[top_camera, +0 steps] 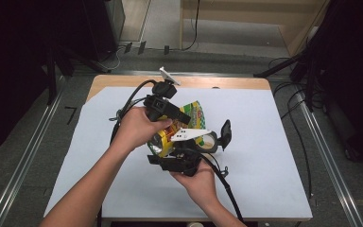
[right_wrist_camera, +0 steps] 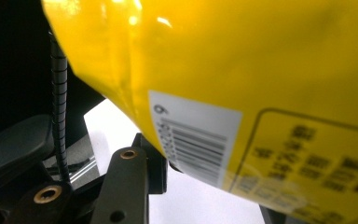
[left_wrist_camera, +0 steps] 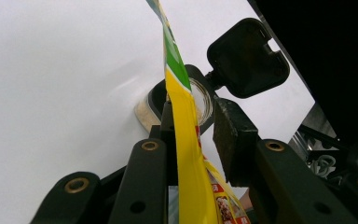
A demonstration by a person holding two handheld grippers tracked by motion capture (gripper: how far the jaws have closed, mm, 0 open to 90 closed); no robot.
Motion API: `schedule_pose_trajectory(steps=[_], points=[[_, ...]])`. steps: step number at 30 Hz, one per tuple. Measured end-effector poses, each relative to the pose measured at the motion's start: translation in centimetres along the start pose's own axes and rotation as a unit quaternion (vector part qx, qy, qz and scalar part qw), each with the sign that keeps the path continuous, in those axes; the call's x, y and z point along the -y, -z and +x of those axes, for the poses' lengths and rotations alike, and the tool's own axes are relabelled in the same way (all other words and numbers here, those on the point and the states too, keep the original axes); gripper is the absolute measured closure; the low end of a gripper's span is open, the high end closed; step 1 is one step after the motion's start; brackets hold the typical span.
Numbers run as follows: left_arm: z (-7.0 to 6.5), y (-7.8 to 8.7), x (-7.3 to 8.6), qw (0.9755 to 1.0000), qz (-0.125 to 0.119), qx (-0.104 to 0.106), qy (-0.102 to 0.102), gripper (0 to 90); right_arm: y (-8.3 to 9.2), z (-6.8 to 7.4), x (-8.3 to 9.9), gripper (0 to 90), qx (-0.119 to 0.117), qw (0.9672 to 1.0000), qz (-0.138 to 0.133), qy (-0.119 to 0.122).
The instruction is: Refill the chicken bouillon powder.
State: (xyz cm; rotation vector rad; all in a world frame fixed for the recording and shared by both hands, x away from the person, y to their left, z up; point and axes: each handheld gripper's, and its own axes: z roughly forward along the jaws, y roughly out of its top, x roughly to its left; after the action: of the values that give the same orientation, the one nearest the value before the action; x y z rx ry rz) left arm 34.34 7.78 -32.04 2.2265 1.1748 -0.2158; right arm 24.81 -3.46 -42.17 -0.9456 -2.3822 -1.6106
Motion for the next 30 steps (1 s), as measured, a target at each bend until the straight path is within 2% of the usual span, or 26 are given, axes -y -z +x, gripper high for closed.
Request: schedule_pose_trajectory(steps=[3,21,30], points=[[-0.1,-0.1,0.0,1.0000,0.001,-0.003,-0.002,74.3,-0.1,-0.2,0.1,65.4,0.001,1.0000,0.001,0.002],[-0.2,-1.5,-1.6,1.0000,0.007,-0.002,0.003,74.3,0.7,-1.5,0.0,64.9,-0.002,0.9997,-0.003,-0.026],[-0.2,-1.9,-1.9,0.9999,0.016,-0.004,0.002,74.1,0.7,-1.9,0.0,64.8,0.003,0.9997,-0.001,-0.025]])
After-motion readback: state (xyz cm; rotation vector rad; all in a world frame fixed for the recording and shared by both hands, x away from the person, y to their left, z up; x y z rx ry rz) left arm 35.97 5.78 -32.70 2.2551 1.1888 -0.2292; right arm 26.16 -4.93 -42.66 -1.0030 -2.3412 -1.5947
